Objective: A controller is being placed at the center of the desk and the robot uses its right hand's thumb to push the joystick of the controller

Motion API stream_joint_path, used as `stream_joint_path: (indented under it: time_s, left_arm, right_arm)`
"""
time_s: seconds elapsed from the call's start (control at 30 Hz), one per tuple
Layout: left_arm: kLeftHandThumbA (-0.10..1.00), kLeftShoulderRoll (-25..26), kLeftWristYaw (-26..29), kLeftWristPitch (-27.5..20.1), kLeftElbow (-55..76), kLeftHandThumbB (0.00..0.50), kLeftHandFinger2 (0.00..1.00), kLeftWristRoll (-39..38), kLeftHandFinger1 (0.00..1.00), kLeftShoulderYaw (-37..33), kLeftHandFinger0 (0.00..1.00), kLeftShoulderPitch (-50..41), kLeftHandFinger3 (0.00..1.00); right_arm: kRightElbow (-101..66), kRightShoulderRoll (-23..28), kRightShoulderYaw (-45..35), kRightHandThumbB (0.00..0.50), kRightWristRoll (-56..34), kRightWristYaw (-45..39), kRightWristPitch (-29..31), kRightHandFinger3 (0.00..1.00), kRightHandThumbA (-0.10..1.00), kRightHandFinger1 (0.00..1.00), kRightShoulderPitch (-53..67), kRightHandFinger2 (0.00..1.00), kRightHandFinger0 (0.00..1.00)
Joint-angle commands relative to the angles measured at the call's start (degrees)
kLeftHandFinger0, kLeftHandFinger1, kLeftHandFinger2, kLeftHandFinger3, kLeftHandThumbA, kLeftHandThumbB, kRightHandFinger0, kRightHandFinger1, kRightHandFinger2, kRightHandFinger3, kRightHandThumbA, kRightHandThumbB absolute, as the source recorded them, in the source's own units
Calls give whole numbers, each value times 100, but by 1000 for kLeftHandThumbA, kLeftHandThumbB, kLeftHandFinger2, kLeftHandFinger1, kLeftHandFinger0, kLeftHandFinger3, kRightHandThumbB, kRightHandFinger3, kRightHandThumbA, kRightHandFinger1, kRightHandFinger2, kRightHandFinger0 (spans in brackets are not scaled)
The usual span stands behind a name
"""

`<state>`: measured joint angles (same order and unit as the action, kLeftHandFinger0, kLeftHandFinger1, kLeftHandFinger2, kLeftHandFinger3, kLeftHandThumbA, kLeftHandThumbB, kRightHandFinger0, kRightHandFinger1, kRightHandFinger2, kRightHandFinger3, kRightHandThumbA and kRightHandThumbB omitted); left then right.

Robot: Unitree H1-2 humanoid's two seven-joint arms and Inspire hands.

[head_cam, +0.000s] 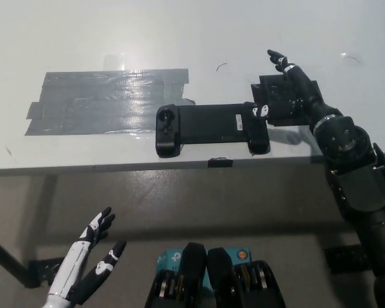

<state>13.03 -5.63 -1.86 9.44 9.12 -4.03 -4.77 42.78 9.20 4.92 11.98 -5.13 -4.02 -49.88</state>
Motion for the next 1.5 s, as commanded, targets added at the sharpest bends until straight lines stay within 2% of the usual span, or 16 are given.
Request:
stream_joint_path:
  time_s: [0.0, 0.13, 0.37, 0.5, 0.77, 1.07, 1.13, 1.3, 1.47]
  left_arm:
    - [777, 102, -113, -155, 165, 297, 1000, -35, 1000, -7, 1000, 30, 1000]
    - [741, 89, -122, -140, 155, 294, 1000, -72, 1000, 4, 1000, 42, 1000]
    - [727, 94, -168, 49, 265, 292, 1000, -24, 1000, 26, 1000, 24, 1000]
    - [704, 101, -185, 15, 245, 274, 1000, -44, 1000, 23, 1000, 45, 1000]
    - [698, 61, -169, 81, 244, 296, 1000, -111, 1000, 53, 1000, 78, 1000]
    - [694, 75, -152, 54, 230, 284, 1000, -72, 1000, 45, 1000, 94, 1000]
    - [692, 75, -162, 80, 228, 283, 1000, -93, 1000, 50, 1000, 100, 1000]
    - [675, 65, -180, 111, 240, 286, 1000, -175, 1000, 72, 1000, 109, 1000]
    - [692, 54, -162, 106, 240, 301, 1000, -186, 1000, 76, 1000, 113, 1000]
  right_arm:
    - [192, -63, -95, 481, -172, 109, 286, 1000, 1000, 1000, -496, 1000, 1000]
    - [440, -85, -168, 499, -254, 67, 346, 1000, 1000, 1000, -513, 1000, 1000]
    - [904, -80, -263, 500, -393, 55, 446, 1000, 1000, 1000, -631, 1000, 1000]
    - [1233, -85, -364, 500, -516, 79, 527, 1000, 1000, 1000, -747, 1000, 1000]
    - [1975, -37, -362, 498, -488, 267, 782, 1000, 1000, 1000, -969, 1000, 1000]
    - [2291, -68, -419, 499, -555, 417, 943, 1000, 1000, 1000, -1072, 1000, 1000]
    - [2285, -86, -488, 480, -632, 446, 973, 1000, 1000, 1000, -1068, 1000, 1000]
    - [2392, -74, -544, 485, -665, 513, 1001, 1000, 1000, 1000, -1102, 1000, 1000]
    - [2530, -71, -692, 456, -772, 686, 1029, 1000, 1000, 1000, -1140, 1000, 1000]
